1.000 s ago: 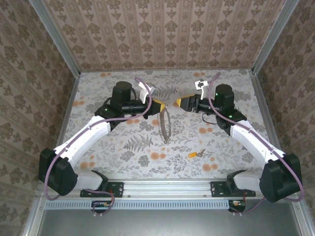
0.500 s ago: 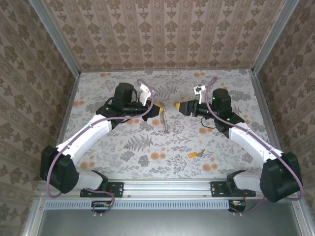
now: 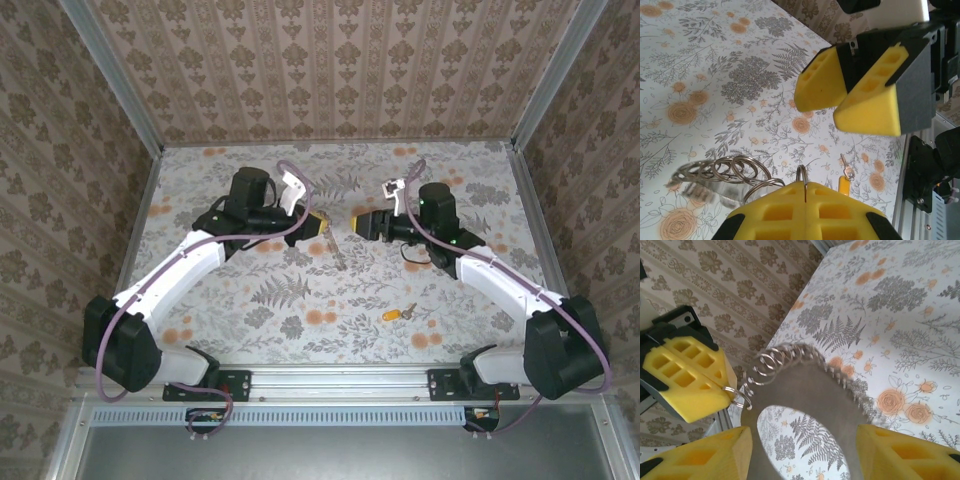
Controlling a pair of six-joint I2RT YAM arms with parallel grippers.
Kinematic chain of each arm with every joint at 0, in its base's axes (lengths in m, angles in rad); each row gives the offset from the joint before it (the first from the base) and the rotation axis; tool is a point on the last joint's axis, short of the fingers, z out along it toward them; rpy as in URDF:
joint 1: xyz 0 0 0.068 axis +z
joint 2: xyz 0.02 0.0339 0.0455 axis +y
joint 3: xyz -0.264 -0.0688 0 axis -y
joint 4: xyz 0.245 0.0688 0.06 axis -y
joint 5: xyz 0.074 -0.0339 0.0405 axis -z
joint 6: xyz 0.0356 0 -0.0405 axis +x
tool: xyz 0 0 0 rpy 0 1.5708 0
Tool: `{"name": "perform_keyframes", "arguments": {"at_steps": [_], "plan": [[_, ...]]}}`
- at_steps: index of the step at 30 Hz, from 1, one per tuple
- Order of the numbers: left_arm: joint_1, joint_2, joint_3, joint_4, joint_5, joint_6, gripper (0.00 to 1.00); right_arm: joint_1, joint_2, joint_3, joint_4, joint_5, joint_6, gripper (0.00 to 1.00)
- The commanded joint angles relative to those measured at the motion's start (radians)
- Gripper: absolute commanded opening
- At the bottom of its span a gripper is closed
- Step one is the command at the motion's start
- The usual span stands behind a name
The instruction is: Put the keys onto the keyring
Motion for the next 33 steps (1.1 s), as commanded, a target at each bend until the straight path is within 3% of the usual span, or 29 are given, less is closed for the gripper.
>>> {"name": "perform_keyframes", "arguments": {"at_steps": [1,11,24,33], "plan": [[0.010,-0.013,0.011,-0.005,0.032,0.040,0.00,0.017,0.020,0.030,0.016,0.019,-0.009,0.58],[0.019,0.016,0.081,-0.094,0.073,0.078,0.00,0.022,0.005,0.077,-0.051,-0.043,-0.076,0.56],[0.019,0.010,0.103,-0.147,0.126,0.100,0.00,0.048,0.037,0.098,0.075,-0.228,-0.040,0.44],[0.019,0.009,0.118,-0.156,0.165,0.100,0.00,0.069,0.066,0.124,0.058,-0.235,-0.068,0.45]]}}
